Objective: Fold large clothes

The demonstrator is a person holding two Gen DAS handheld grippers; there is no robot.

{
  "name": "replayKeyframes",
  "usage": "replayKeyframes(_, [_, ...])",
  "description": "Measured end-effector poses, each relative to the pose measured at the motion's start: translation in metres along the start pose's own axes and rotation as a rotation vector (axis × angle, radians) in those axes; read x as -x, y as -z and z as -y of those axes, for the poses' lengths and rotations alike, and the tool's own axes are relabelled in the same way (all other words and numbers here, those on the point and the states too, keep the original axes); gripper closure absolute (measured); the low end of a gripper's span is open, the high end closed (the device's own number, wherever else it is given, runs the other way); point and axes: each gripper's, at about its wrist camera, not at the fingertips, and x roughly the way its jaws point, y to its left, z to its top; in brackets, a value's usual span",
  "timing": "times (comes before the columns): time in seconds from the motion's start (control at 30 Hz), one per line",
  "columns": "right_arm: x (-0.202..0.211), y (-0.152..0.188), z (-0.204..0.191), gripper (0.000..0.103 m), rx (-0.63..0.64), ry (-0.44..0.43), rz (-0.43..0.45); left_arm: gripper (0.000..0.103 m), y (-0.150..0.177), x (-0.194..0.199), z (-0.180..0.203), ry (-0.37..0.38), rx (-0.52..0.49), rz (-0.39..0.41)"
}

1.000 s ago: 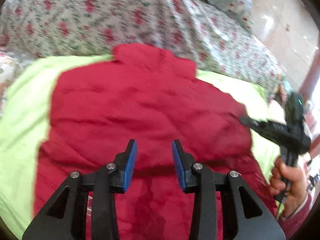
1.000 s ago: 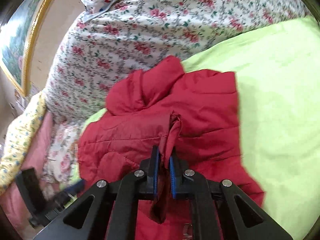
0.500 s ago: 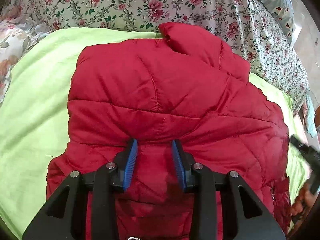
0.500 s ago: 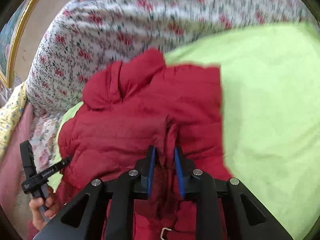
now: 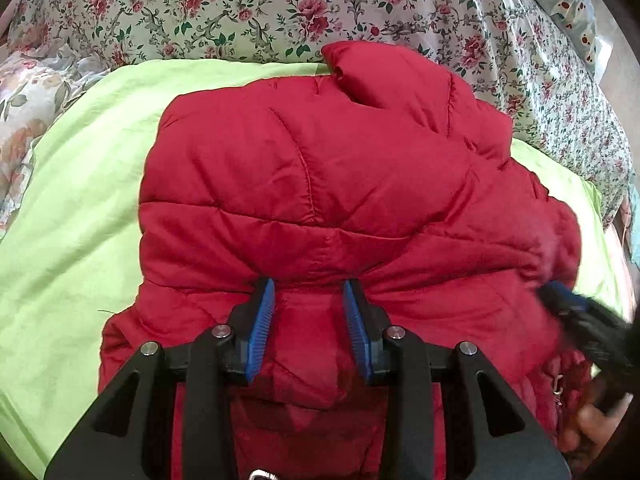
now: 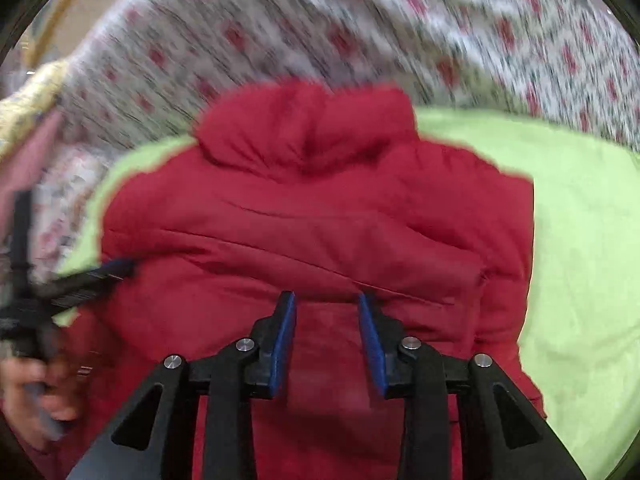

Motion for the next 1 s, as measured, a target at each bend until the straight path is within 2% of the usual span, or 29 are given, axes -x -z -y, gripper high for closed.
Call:
replayKeyframes(0.07, [-0.006, 0.005, 0.01, 0.072, -0.023, -0.011, -0.013, 0.069, 0.0, 0.015, -0.004, 0.028, 0.013, 0.023])
replayKeyframes(0.13, [-0.006, 0.007, 0.014, 0.072, -0.031, -0.011, -0.013, 0.069, 0.002, 0.024, -0.012, 0.019, 0.036, 0.048])
replayKeyframes(0.23, [-0.008, 0.008, 0.012, 0.072, -0.021, 0.001, -0.015, 0.071, 0.004, 0.008, -0.026, 0.028, 0.077, -0.003])
replayKeyframes(0.33, [-0.012, 0.007, 0.015, 0.072, -0.04, -0.014, -0.022, 0.071, 0.006, -0.005, -0.025, 0.023, 0.06, -0.021])
replayKeyframes(0.47, [-0.013, 0.007, 0.017, 0.072, -0.05, -0.031, -0.024, 0.07, 0.003, -0.006, -0.019, -0.01, 0.042, -0.039])
replayKeyframes(0.57, [-0.013, 0.005, 0.019, 0.072, -0.065, -0.043, -0.035, 0.071, 0.0, -0.003, -0.023, 0.006, 0.065, -0.071])
replayKeyframes(0.7, [-0.003, 0.004, 0.026, 0.072, -0.118, -0.092, -0.044, 0.071, 0.005, 0.022, -0.026, 0.022, 0.08, -0.065])
replayKeyframes(0.83, [0.029, 0.01, 0.035, 0.067, -0.17, -0.115, -0.007, 0.071, 0.024, 0.055, -0.033, 0.017, 0.076, -0.031])
replayKeyframes(1.0, [0.061, 0.027, 0.036, 0.056, -0.177, -0.146, -0.003, 0.071, 0.049, 0.088, -0.044, 0.053, 0.105, -0.004])
